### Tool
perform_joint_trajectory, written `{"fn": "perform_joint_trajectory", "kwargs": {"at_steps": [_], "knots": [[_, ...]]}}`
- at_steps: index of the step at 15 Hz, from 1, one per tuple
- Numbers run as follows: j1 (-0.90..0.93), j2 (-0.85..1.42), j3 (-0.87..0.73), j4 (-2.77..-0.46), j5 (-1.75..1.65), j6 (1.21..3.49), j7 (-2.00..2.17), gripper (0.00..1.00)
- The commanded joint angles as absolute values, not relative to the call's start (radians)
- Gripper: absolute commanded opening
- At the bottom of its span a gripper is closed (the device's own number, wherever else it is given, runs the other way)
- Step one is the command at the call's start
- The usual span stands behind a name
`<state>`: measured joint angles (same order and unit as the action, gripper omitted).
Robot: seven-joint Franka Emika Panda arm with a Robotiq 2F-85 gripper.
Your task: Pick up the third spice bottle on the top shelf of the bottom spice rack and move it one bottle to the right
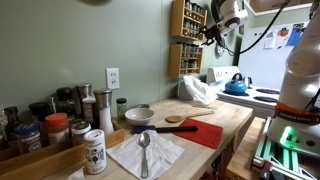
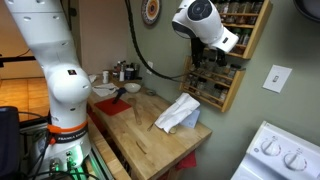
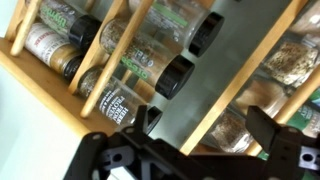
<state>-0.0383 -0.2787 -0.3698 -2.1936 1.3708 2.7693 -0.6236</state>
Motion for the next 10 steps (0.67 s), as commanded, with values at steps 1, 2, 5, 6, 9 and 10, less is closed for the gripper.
{"fn": "perform_joint_trajectory", "kwargs": {"at_steps": [1,2,5,6,9,10], "knots": [[-0.079,-0.386,-0.385,-2.289,1.191,2.644,-0.668,1.0],[-0.091,-0.408,-0.391,-2.3,1.143,2.598,-0.677,1.0],[-0.151,-0.461,-0.39,-2.311,1.041,2.449,-0.731,1.0],[-0.161,-0.473,-0.396,-2.309,1.011,2.405,-0.746,1.0],[-0.193,-0.506,-0.413,-2.296,0.949,2.279,-0.802,1.0],[-0.201,-0.512,-0.417,-2.293,0.93,2.246,-0.817,1.0]]}}
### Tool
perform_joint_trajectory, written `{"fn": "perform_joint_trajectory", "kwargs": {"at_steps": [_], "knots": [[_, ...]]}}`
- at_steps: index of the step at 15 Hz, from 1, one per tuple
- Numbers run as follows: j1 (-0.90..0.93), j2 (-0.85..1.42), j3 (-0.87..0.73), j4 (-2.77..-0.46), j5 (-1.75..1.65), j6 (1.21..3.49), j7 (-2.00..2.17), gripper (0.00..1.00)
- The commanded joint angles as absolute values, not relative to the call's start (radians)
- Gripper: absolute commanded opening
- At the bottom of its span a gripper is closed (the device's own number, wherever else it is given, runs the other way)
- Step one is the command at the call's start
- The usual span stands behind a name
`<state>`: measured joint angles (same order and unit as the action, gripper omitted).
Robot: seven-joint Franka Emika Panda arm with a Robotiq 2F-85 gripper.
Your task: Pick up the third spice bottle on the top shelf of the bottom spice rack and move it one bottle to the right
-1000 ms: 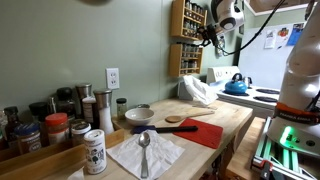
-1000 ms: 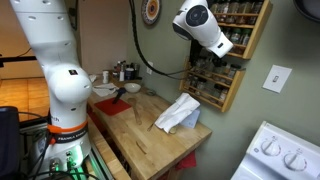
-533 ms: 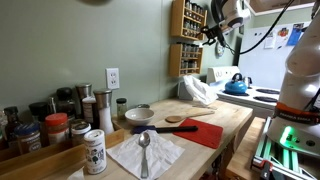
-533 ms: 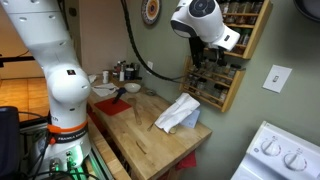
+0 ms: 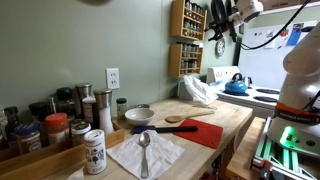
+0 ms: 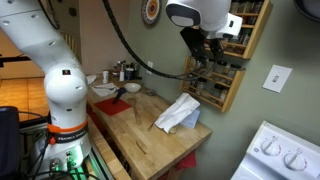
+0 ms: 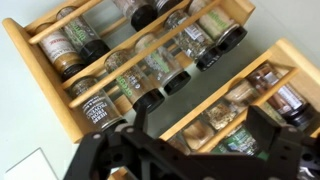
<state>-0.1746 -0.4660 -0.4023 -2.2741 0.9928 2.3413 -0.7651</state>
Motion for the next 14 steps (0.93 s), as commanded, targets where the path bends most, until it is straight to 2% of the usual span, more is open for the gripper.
{"fn": "perform_joint_trajectory", "kwargs": {"at_steps": [1,4,8,14], "knots": [[-0.209,-0.517,-0.42,-2.289,0.912,2.215,-0.828,1.0],[-0.231,-0.524,-0.416,-2.279,0.848,2.167,-0.856,1.0],[-0.246,-0.522,-0.368,-2.291,0.791,2.328,-0.86,1.0],[-0.214,-0.516,-0.39,-2.275,0.801,2.321,-0.843,1.0]]}}
